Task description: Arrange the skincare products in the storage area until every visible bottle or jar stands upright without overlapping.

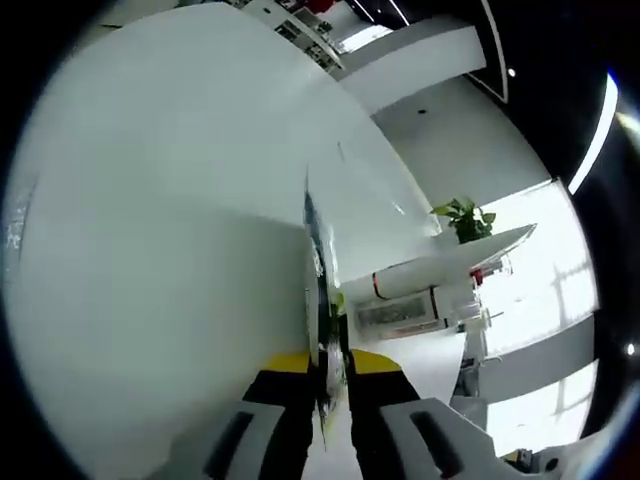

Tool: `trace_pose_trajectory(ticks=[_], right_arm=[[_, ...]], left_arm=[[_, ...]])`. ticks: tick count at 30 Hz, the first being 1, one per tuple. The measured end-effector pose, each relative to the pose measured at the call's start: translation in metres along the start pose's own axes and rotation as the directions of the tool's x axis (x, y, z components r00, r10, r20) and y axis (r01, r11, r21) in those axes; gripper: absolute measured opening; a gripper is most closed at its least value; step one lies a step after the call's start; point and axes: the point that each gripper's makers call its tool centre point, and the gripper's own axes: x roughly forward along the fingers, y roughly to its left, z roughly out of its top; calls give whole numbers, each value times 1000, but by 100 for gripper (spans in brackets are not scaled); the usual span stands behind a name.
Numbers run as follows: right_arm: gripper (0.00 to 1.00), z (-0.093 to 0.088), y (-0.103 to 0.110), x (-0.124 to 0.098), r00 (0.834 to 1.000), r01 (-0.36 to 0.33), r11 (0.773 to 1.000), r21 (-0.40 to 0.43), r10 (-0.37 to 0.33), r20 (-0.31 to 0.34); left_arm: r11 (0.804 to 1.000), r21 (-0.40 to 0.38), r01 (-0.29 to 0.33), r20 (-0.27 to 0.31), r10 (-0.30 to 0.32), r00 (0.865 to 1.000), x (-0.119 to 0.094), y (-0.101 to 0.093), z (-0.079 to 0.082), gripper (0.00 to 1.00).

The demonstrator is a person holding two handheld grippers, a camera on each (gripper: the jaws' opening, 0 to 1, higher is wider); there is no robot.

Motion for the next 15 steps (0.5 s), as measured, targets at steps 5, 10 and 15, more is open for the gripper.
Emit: trace_pose_trajectory(ticks=[5, 10, 15], right_arm=[[52, 1, 2, -1, 1000, -5, 1000, -12, 5, 5], [51, 3, 1, -2, 1000, 6, 1000, -27, -6, 14], [51, 5, 2, -3, 1000, 11, 999, -48, -10, 21]], left_arm=[[997, 42, -63, -1, 63, 998, -2, 4, 1, 26], [982, 77, -171, -2, 172, 985, -8, 15, 1, 41], [969, 101, -227, -14, 230, 973, -12, 13, -3, 43]])
